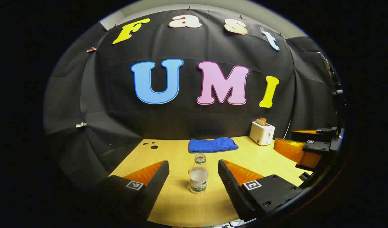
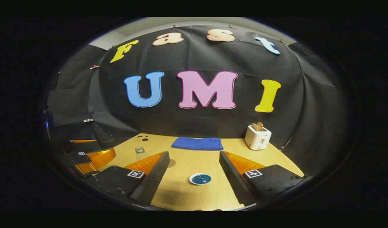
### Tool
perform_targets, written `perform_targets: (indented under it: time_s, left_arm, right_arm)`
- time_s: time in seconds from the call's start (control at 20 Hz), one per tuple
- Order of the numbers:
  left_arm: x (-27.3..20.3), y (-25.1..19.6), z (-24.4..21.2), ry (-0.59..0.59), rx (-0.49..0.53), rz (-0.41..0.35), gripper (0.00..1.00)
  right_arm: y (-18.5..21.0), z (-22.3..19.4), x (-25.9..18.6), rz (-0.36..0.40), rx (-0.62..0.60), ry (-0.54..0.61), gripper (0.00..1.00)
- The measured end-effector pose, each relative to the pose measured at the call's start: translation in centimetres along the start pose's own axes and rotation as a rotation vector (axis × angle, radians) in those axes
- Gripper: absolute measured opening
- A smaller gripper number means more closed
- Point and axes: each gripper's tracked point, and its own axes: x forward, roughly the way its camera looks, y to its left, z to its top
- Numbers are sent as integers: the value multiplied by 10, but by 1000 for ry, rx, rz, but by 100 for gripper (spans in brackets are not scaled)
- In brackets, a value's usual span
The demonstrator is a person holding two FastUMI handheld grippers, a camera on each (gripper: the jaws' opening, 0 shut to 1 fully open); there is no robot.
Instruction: Open the teacup lid with one hand, grasp the water bottle and pour water into the teacup with the other hand; after pouring, place the water bottle on the coaster and then close the teacup lid.
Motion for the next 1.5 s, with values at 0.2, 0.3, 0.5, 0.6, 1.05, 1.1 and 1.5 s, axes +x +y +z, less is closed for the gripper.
perform_targets:
  time_s: [0.2, 0.3, 0.5, 0.6, 1.05, 1.1, 1.5]
  left_arm:
    - [-4, -2, -2, 5, 6, 8, 98]
    - [-6, -4, -4, 3, 14, 10, 98]
    - [-11, 0, -8, 12, 11, 33, 98]
    - [-11, 2, -10, 20, 2, 47, 98]
    - [-4, 3, -22, 46, 0, 92, 97]
    - [-1, 3, -28, 54, 2, 94, 98]
    - [27, 5, -101, 141, -12, 114, 98]
  right_arm:
    - [-1, -5, -2, 15, 6, 14, 98]
    - [-3, -8, -2, 19, -5, 22, 98]
    - [-6, -13, 0, 37, -17, 33, 98]
    - [-5, -16, 1, 50, -19, 36, 98]
    - [-9, -36, 25, 78, -35, 56, 98]
    - [-13, -45, 32, 66, -36, 76, 98]
    - [-36, -135, 100, 12, -66, 167, 98]
